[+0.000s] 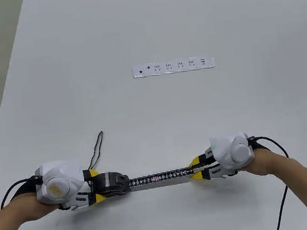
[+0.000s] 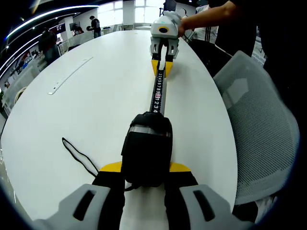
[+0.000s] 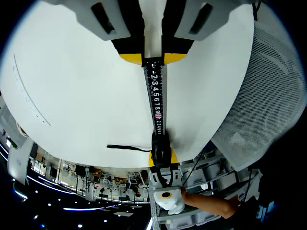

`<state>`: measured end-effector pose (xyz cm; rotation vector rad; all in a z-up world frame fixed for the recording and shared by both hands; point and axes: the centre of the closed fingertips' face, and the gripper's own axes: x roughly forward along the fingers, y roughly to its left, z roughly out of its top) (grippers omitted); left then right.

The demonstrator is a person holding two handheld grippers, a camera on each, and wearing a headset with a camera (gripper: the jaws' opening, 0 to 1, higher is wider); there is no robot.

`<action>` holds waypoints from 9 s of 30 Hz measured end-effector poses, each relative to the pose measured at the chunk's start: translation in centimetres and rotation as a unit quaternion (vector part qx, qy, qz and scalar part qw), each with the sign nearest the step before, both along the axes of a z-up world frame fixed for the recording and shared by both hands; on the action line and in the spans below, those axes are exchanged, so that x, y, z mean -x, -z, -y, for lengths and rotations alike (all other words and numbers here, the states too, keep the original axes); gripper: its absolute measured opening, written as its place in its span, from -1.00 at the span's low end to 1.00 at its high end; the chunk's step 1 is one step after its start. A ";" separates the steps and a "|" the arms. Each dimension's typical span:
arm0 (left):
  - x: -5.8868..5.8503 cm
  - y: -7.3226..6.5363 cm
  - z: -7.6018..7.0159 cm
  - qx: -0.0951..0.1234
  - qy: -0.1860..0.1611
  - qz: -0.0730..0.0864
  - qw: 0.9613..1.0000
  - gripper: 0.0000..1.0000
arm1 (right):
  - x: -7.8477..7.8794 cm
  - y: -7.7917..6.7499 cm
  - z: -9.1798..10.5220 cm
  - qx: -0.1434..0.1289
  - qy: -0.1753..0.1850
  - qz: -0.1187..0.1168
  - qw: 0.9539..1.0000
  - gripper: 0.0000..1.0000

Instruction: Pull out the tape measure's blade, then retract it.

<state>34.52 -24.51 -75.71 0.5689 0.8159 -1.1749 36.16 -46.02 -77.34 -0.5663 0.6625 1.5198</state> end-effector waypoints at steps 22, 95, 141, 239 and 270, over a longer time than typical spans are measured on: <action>0.0 0.0 0.1 -0.002 0.001 0.000 1.000 -0.45 | -0.1 0.1 1.4 0.005 0.007 0.000 1.000 -0.80; 0.1 0.0 0.2 -0.005 0.002 0.000 1.000 -0.45 | -0.7 0.2 5.6 0.012 0.027 -0.016 0.999 -0.81; 0.1 0.0 0.8 -0.008 0.012 0.000 1.000 -0.43 | -0.5 0.7 7.1 0.050 0.007 0.029 0.998 -0.74; 4.8 -4.6 -1.4 0.082 -0.308 0.047 0.947 0.73 | 3.5 -4.9 8.7 -0.018 0.330 0.049 0.943 0.69; 8.5 -6.9 -0.6 0.100 -0.346 0.065 0.931 0.82 | 7.8 -8.1 7.1 -0.054 0.381 0.059 0.921 0.74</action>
